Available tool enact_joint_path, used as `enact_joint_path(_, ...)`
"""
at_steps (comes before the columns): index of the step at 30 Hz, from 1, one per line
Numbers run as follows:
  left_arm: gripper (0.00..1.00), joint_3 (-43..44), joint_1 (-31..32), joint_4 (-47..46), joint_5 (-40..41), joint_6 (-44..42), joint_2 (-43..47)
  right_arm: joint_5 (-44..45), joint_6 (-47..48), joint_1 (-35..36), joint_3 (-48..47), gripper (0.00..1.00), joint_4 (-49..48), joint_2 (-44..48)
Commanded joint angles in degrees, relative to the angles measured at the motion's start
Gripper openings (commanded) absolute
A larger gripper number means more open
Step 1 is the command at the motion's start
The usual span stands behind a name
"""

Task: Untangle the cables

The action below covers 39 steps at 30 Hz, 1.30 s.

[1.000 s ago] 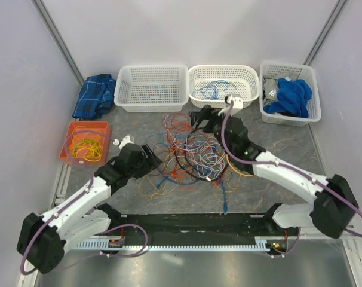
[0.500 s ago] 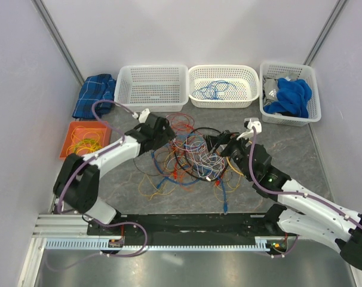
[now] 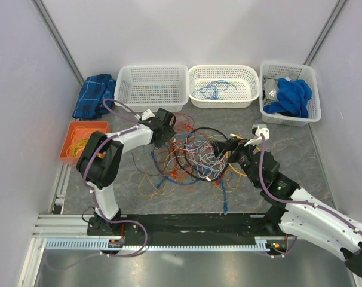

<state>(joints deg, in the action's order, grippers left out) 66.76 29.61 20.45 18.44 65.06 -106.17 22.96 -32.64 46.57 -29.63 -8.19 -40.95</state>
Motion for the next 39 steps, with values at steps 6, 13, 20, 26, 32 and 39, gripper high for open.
enact_joint_path(6, 0.26, 0.7, -1.0, 0.0, -1.9, 3.1, -3.5, 0.1, -0.5, 0.2, 1.1, 0.98, -0.7, -1.5)
enact_joint_path(13, 0.02, -2.3, -1.6, -1.5, -4.1, 1.7, -0.4, 0.1, -1.0, 0.1, 1.3, 0.98, -0.7, -1.4)
enact_joint_path(20, 0.02, -3.5, -1.5, -1.8, -6.5, -6.0, 20.1, -0.1, -1.1, 0.2, 0.7, 0.98, -0.6, -1.4)
enact_joint_path(26, 0.02, -1.4, -1.3, -1.0, -13.7, -13.4, 37.4, -1.5, 0.7, 0.2, -1.8, 0.98, -0.8, -1.2)
enact_joint_path(32, 0.02, -2.2, -1.5, -1.5, -21.5, -17.3, 47.4, -11.8, 4.7, 0.2, -4.9, 0.98, -6.7, -1.9)
enact_joint_path(39, 0.02, -1.7, -1.4, -0.7, -27.5, -19.8, 49.7, -21.2, 2.2, 0.1, -8.3, 0.98, -16.7, -8.7)
